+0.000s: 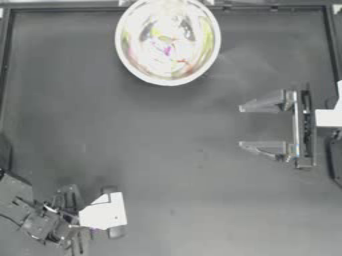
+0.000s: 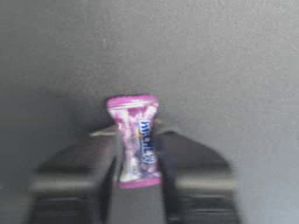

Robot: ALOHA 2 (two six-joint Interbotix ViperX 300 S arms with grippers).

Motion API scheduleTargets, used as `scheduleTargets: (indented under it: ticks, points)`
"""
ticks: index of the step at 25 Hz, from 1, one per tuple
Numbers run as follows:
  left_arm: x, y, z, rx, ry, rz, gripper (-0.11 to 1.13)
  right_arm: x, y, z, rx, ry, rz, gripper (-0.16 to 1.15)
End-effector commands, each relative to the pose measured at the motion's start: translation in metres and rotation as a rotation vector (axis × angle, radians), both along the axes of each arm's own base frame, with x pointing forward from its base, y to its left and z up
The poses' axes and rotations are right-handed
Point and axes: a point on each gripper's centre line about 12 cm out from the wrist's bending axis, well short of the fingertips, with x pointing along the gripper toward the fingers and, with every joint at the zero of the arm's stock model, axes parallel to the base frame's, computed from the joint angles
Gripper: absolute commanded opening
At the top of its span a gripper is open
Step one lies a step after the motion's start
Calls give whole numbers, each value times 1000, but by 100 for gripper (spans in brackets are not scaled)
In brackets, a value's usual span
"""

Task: Put candies in bowl

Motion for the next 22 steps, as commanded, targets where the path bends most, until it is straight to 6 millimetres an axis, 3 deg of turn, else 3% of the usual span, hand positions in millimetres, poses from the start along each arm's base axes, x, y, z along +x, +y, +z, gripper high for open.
scheduleTargets:
  ticks: [1,4,8,22]
  points:
    - [3,-10,10,-9,-37,-34,24,2,0,6,-6,-24,0,100]
    - [6,-10,19,-3,-64,-49,26,2,0,6,-6,-24,0,100]
    - [13,3,46,22,-155,-67,27,2,0,6,-6,-24,0,100]
    - [7,114,161,221,-561,-14,26,2,0,6,-6,-24,0,100]
